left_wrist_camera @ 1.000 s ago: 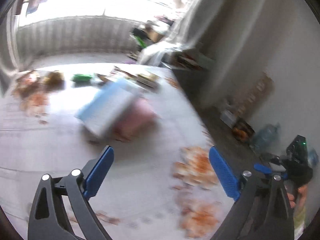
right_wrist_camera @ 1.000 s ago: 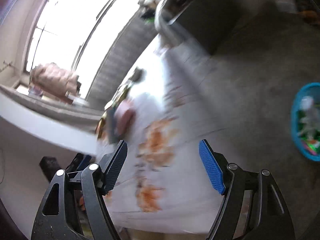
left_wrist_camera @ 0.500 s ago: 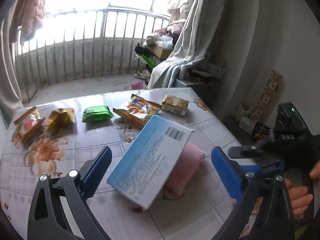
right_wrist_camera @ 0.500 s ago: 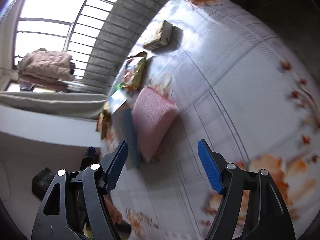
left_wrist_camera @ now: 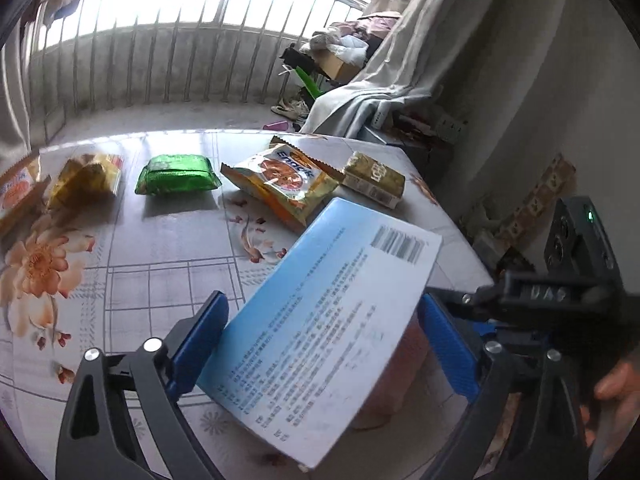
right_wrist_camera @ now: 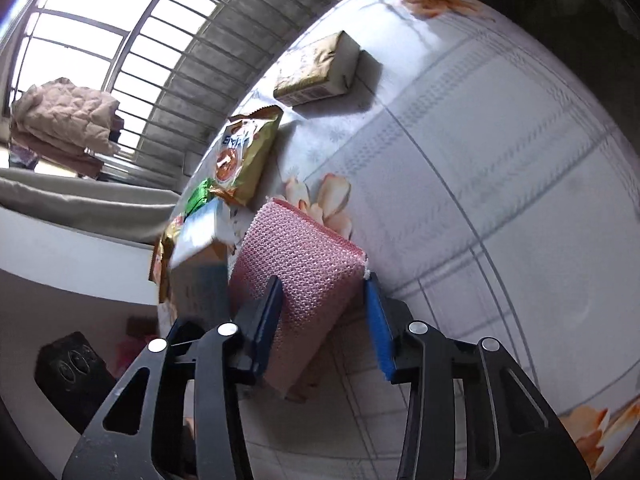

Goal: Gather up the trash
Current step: 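Grasp the blue medicine box with the left tool while the right tool grasps the pink sponge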

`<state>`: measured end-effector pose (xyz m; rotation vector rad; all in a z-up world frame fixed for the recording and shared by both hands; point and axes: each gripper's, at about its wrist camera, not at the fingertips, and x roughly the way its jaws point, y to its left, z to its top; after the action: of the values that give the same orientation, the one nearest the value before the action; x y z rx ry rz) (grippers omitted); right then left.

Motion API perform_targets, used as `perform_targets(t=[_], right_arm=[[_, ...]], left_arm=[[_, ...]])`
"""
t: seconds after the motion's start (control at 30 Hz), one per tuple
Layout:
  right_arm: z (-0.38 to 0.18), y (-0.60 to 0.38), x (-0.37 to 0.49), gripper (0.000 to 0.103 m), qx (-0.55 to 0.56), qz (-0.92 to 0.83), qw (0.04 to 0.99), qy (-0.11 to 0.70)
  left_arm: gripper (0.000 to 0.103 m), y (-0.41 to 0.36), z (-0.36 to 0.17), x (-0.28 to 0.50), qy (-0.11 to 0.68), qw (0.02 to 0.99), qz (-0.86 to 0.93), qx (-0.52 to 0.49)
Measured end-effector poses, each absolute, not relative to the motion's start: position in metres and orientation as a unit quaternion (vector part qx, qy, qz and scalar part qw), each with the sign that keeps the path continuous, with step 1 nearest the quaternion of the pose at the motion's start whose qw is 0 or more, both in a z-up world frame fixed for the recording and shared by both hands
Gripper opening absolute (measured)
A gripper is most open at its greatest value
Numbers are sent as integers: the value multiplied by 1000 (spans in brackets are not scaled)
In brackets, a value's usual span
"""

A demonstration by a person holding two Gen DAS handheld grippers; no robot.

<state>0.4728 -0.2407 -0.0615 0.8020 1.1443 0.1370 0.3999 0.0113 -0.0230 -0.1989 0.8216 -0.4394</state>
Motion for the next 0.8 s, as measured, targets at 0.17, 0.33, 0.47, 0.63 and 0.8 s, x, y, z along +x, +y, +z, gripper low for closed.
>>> perform_targets(t=[0.17, 0.33, 0.47, 0.63, 0.8], right_arm=[[-58, -234, 475, 34, 323, 69, 778, 535], [-54, -229, 461, 34, 286, 96, 782, 546], [-51, -231, 425, 34, 255, 127, 781, 556], [-51, -239, 374, 33, 257, 154, 770, 563], [-49, -256, 321, 32, 256, 158, 771, 561]], left_arm=[[86, 8, -18, 402, 411, 877, -225, -108], [85, -10, -12, 372, 431, 865, -248, -68], [85, -17, -10, 328, 450, 852, -266, -42], [85, -2, -12, 268, 463, 839, -275, -77], [83, 20, -17, 217, 474, 836, -252, -113]])
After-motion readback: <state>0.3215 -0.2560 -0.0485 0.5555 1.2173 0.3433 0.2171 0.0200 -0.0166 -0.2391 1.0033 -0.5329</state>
